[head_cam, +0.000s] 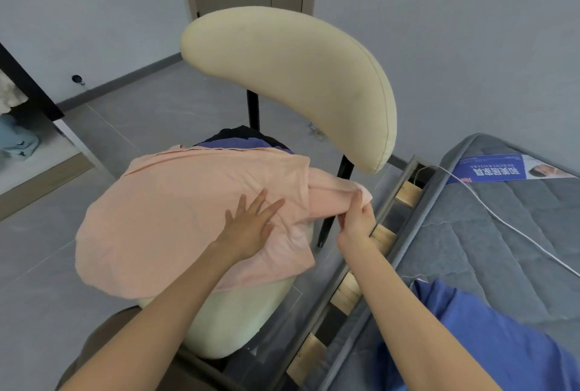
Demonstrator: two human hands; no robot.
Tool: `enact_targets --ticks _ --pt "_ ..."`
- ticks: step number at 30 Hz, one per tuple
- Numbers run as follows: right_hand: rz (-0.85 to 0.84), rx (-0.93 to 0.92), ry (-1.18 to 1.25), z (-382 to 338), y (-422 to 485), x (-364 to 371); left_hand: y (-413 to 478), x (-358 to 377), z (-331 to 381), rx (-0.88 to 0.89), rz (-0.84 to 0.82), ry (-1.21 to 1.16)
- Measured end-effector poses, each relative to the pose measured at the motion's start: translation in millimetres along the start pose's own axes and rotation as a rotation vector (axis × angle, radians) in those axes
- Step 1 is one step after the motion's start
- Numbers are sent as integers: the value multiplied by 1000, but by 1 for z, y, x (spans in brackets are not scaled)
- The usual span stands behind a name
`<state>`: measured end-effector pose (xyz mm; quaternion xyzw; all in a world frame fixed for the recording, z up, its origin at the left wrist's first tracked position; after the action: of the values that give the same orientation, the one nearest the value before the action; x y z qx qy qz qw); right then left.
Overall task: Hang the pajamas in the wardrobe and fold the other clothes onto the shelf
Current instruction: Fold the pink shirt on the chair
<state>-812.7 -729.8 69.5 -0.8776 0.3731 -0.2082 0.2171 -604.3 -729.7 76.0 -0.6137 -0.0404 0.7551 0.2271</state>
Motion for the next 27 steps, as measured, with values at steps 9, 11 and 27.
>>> enact_targets --ticks 9,11,27 --pt "-276 325 -365 6 8 -11 -5 -7 -4 -26 -48 -58" --pt "-346 278 -340 3 12 -18 -5 -6 -4 -29 -50 -61" --pt "-220 -187 -539 -26 0 -25 -14 -14 1 58 -7 -98"
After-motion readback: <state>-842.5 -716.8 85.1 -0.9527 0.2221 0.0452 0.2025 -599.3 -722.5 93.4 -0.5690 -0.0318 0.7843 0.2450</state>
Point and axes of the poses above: each hand's wrist, its own y-axis towards the middle knuckle, its own x-axis out of the palm, z = x × y, the point moved 4 cm from there along y, towards the middle knuckle, and after that the axes turned 1 degree about -x, right-handed, at the moved point
